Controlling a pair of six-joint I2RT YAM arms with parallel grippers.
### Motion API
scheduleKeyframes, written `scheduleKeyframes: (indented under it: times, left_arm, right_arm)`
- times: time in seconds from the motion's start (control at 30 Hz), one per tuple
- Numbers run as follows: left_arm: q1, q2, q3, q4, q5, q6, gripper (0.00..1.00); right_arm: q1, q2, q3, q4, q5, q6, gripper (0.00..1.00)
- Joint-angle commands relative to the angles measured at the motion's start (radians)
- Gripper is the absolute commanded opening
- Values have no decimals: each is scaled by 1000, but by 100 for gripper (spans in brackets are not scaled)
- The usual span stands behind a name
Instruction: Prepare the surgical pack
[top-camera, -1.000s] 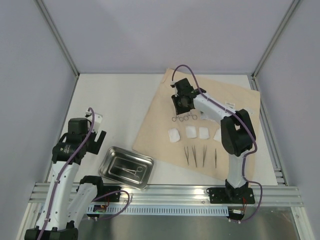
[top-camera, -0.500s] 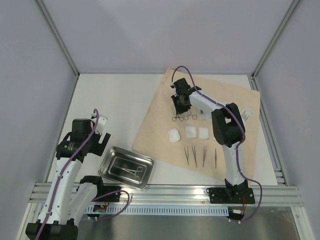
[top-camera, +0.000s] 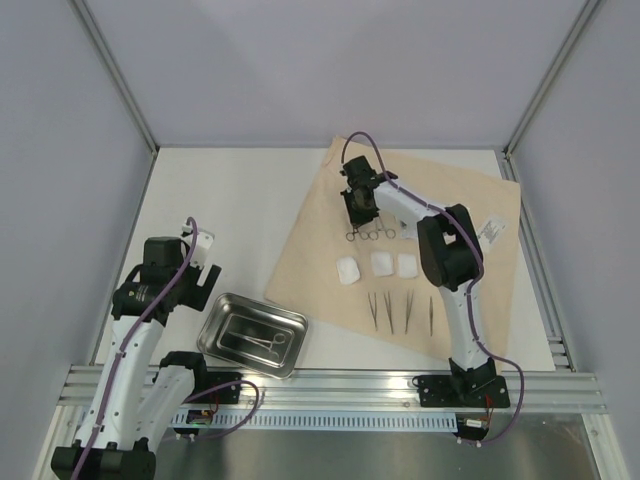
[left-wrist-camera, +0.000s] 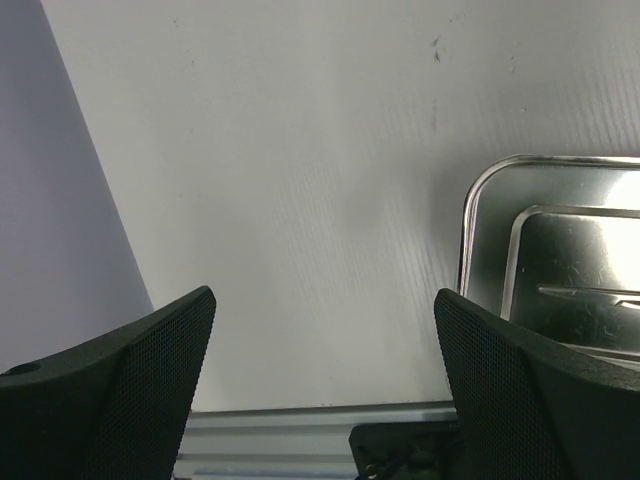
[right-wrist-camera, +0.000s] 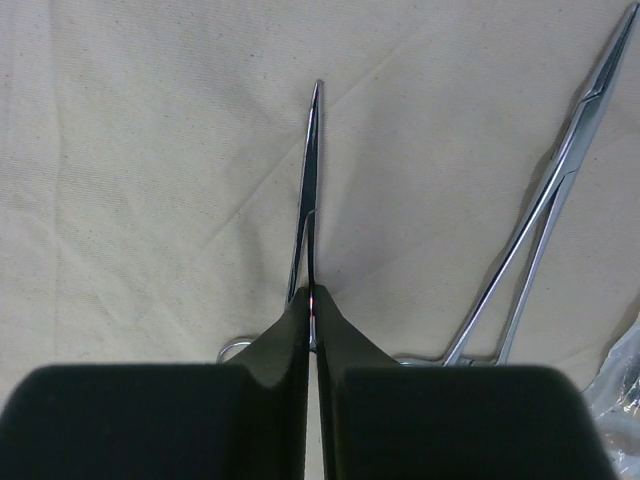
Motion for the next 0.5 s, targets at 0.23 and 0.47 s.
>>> scheduleKeyframes:
  times: [0.23, 0.47]
  left_arm:
    - [2, -23, 13, 17, -12, 7, 100]
    - [2, -37, 16, 12, -18, 6, 100]
  right_arm:
    - [3, -61, -86, 72, 74, -8, 0]
    - [19, -271, -161, 161, 63, -20, 0]
